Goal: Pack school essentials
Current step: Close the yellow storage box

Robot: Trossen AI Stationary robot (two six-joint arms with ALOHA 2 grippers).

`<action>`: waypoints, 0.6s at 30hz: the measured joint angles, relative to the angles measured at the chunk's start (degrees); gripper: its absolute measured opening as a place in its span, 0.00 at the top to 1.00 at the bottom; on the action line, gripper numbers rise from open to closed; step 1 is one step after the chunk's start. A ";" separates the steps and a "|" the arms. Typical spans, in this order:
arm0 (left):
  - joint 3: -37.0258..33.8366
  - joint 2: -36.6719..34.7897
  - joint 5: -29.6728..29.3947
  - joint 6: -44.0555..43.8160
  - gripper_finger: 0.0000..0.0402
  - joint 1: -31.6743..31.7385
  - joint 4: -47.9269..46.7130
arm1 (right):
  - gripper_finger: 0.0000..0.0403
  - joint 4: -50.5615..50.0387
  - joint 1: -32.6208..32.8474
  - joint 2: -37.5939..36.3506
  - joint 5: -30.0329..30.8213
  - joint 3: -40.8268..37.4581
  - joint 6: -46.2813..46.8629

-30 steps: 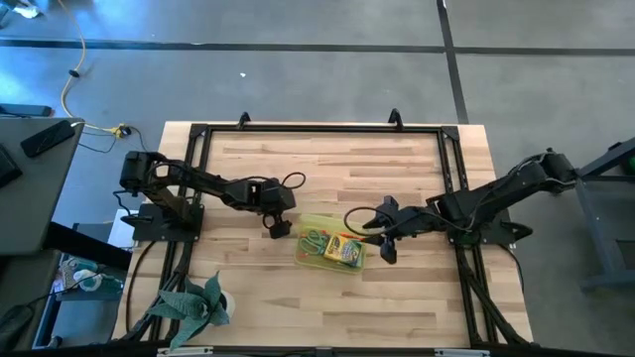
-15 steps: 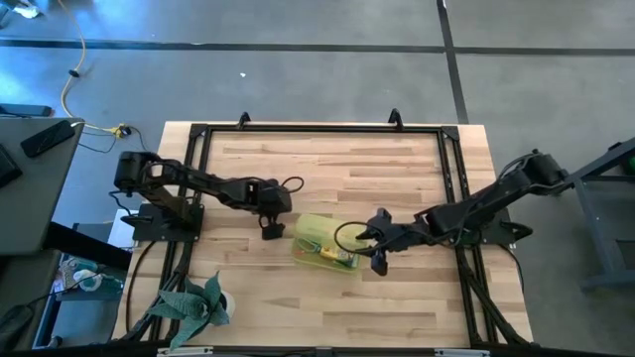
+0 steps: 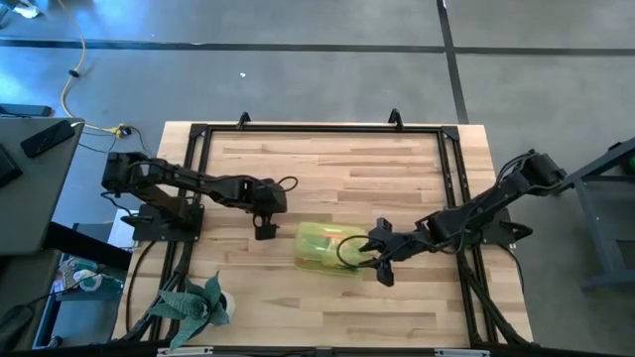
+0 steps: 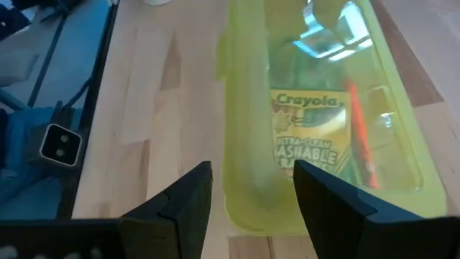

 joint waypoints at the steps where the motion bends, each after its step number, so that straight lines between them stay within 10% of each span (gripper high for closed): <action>1: 0.04 -0.77 0.09 0.00 0.01 0.00 -0.03 | 0.54 0.05 0.21 0.00 0.11 0.00 -0.02; 18: 6.73 -9.18 2.70 -0.18 0.01 -1.29 6.68 | 0.54 0.11 0.45 0.00 1.13 0.00 0.27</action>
